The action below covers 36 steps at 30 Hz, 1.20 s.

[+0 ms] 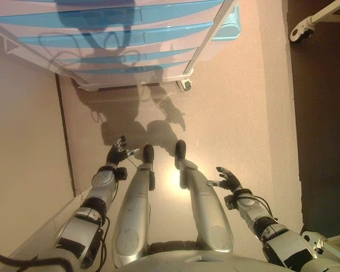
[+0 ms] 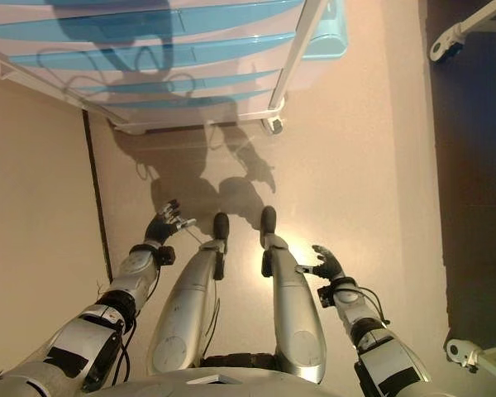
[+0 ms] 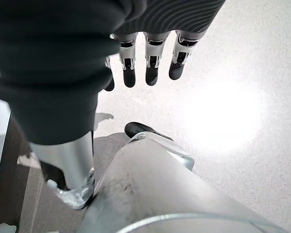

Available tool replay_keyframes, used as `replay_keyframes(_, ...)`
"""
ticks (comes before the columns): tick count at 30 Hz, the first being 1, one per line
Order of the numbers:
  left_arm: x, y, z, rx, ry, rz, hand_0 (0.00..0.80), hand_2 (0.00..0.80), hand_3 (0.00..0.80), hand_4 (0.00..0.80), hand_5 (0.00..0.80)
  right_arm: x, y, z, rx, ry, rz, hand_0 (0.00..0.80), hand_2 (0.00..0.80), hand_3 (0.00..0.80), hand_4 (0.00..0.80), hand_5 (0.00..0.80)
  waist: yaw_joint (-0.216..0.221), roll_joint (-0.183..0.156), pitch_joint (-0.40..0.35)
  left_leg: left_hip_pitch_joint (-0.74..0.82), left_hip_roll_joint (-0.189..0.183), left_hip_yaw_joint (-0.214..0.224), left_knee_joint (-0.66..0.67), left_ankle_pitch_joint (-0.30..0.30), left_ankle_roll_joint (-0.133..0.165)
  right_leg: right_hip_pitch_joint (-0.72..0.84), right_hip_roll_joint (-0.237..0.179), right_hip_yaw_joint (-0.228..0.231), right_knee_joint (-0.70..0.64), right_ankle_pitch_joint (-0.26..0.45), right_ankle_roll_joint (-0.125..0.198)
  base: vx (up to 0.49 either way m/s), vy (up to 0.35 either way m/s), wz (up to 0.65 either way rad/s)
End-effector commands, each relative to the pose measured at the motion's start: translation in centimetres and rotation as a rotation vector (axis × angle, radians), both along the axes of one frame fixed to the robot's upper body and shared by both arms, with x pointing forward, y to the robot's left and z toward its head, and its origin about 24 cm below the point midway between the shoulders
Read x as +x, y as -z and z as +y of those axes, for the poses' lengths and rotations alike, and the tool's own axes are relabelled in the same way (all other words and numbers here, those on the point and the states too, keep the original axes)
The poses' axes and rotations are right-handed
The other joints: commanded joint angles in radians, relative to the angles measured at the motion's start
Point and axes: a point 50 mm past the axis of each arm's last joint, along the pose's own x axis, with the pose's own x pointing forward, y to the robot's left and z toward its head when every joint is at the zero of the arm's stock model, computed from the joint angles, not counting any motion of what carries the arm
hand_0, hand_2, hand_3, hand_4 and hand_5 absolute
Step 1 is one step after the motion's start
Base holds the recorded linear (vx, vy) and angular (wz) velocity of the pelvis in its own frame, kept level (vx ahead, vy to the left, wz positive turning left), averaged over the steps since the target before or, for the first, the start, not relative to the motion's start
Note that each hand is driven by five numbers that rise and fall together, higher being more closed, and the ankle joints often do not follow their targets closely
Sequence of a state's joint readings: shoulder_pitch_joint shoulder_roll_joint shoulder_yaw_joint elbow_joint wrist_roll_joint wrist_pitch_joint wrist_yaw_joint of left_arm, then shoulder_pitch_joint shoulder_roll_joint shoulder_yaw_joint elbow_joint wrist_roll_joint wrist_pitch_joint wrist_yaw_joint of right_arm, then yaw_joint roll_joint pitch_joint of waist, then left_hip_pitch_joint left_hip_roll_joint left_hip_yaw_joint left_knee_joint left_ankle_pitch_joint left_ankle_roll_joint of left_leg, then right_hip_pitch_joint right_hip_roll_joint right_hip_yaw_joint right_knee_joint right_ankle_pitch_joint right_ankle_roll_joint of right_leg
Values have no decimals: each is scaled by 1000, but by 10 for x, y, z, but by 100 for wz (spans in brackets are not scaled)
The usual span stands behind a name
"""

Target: Open the drawer and pick up the medicine

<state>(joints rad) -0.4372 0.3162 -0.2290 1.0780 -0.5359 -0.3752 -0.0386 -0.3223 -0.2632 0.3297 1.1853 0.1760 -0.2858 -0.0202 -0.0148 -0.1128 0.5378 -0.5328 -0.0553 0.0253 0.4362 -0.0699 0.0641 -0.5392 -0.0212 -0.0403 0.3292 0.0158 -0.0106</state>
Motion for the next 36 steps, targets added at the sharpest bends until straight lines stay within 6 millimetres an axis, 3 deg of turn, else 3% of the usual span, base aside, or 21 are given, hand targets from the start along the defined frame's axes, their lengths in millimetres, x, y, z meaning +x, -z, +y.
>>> replay_keyframes(1, 3, -15, 3, -127, -10, -135, 0, 0, 0, 0, 0, -15, 2, -17, -37, -21, 7, 0, 0, 0, 0, 0, -7, 27, -18, -9, -46, 36, -4, -32, 17, -8, 50, 15, 56, -26, 7, 56, 32, -6)
replay_keyframes(7, 19, -47, 4, -218, 43, -300, 0, 0, 0, 0, 0, -16, 1, -19, -48, -46, 12, 0, 0, 0, 0, 0, -21, 30, -18, -6, -40, 48, 6, -42, 23, -15, 59, 29, 76, -30, 5, 37, 21, -8)
replay_keyframes(14, 45, -111, 17, -366, 89, -541, 0, 0, 0, 0, 0, -16, -1, -23, -61, -59, 18, 0, 0, 0, 0, 0, -45, 26, -18, -16, -24, 71, 28, -56, 29, -31, 73, 49, 93, -26, 5, 19, 3, -9)
replay_keyframes(23, 62, -190, 33, -606, 185, -876, 0, 0, 0, 0, 0, -29, 9, -13, -11, -55, 51, 0, 0, 0, 0, 0, -76, -23, -23, -19, -8, 100, 63, -93, 34, -21, 80, 65, 54, 8, 20, 33, -46, -11)
replay_keyframes(28, 65, -237, 45, -734, 257, -1086, 0, 0, 0, 0, 0, -47, 20, -11, 10, -57, 100, 0, 0, 0, 0, 0, -96, -58, -36, -16, -3, 116, 83, -123, 37, -4, 83, 79, 13, 29, 30, 49, -55, -17)
replay_keyframes(33, 63, -265, 54, -824, 280, -1237, 0, 0, 0, 0, 0, -61, 28, -8, 23, -64, 128, 0, 0, 0, 0, 0, -108, -74, -42, -15, 2, 127, 97, -145, 36, 8, 84, 86, -9, 33, 33, 20, -33, -12)
replay_keyframes(36, 62, -271, 57, -842, 275, -1273, 0, 0, 0, 0, 0, -63, 29, -6, 26, -72, 131, 0, 0, 0, 0, 0, -110, -77, -41, -13, 2, 130, 100, -151, 36, 13, 85, 89, -15, 33, 32, 7, -6, -14)
